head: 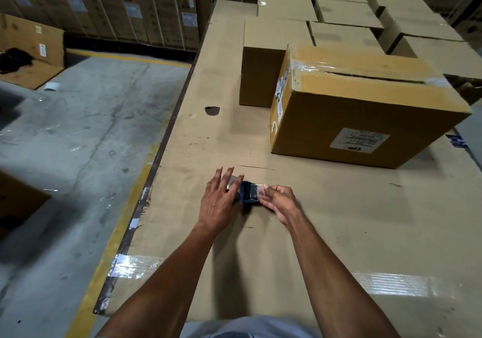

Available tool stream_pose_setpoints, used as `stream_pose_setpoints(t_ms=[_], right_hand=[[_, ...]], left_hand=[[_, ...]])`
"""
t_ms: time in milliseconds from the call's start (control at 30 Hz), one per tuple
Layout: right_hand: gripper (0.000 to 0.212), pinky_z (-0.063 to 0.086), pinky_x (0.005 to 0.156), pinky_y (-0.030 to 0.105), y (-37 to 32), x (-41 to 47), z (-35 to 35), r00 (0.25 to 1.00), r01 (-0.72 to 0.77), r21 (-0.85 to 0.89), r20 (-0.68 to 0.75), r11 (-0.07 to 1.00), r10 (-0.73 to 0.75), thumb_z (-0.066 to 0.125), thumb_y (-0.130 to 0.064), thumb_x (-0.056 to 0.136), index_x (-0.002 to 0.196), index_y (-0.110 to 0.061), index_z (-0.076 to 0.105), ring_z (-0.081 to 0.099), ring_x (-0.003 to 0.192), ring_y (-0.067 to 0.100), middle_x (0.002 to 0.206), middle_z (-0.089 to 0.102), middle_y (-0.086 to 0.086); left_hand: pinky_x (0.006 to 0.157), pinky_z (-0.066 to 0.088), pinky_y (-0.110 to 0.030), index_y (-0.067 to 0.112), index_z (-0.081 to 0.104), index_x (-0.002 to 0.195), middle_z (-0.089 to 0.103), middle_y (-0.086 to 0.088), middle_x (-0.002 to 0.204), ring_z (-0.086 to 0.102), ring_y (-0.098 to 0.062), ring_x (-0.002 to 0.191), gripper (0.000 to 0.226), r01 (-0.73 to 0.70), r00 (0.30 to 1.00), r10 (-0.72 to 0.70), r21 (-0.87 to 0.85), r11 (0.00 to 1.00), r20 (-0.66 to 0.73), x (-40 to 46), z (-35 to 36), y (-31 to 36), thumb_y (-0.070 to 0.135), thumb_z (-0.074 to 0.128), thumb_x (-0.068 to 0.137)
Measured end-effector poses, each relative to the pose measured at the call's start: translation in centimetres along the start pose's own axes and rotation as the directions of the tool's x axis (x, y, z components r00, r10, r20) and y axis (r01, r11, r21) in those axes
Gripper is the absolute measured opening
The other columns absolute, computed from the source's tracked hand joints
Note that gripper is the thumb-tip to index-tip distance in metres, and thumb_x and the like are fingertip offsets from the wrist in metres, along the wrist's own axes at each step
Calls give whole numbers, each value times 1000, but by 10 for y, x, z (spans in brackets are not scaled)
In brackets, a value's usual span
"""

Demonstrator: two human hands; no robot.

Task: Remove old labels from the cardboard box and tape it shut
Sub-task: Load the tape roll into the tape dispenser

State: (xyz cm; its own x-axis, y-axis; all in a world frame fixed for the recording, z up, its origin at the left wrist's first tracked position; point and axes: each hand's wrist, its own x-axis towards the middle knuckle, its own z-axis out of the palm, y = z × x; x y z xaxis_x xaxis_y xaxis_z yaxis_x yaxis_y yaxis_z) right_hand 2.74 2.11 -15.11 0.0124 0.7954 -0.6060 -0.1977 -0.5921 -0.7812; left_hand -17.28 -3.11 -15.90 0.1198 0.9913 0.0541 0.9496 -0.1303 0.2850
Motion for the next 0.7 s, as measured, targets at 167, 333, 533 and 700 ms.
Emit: stream_pose_setpoints(t_ms=[167, 333, 533, 700], right_hand=[[10, 66, 70, 29, -16, 20, 4, 996, -47, -4, 80, 999, 47, 61, -5, 103, 94, 1, 60, 72, 84, 26, 95, 72, 19], [13, 65, 84, 40, -47, 55, 26, 989, -93, -63, 113, 994, 100, 58, -3, 104, 91, -2, 58, 72, 77, 23, 93, 69, 18], [10, 48, 109, 49, -89, 109, 74, 987, -134, -92, 73, 987, 141, 48, -4, 109, 102, -3, 55, 63, 120, 43, 105, 66, 21], [18, 50, 108, 43, -118, 152, 99, 988, -149, -121, 24, 981, 153, 50, -9, 109, 124, -1, 56, 64, 109, 35, 110, 67, 23]], left_hand=[[121, 38, -59, 29, 42, 162, 24, -10, 177, 16, -39, 164, 83, -49, 999, 49, 53, 997, -3, 27, -6, -16, 40, 83, 91], [121, 39, -60, 28, 46, 156, 25, -10, 176, 17, -41, 163, 78, -44, 999, 43, 70, 997, 19, 72, -10, -37, 37, 84, 89], [125, 30, -60, 26, 42, 159, 16, -10, 178, 7, -42, 165, 74, -16, 999, 12, 81, 997, 52, 139, -21, -59, 37, 78, 95], [127, 26, -61, 23, 41, 160, 16, -12, 178, 6, -44, 165, 74, -33, 996, 23, 122, 992, 82, 194, -27, -75, 37, 75, 96]])
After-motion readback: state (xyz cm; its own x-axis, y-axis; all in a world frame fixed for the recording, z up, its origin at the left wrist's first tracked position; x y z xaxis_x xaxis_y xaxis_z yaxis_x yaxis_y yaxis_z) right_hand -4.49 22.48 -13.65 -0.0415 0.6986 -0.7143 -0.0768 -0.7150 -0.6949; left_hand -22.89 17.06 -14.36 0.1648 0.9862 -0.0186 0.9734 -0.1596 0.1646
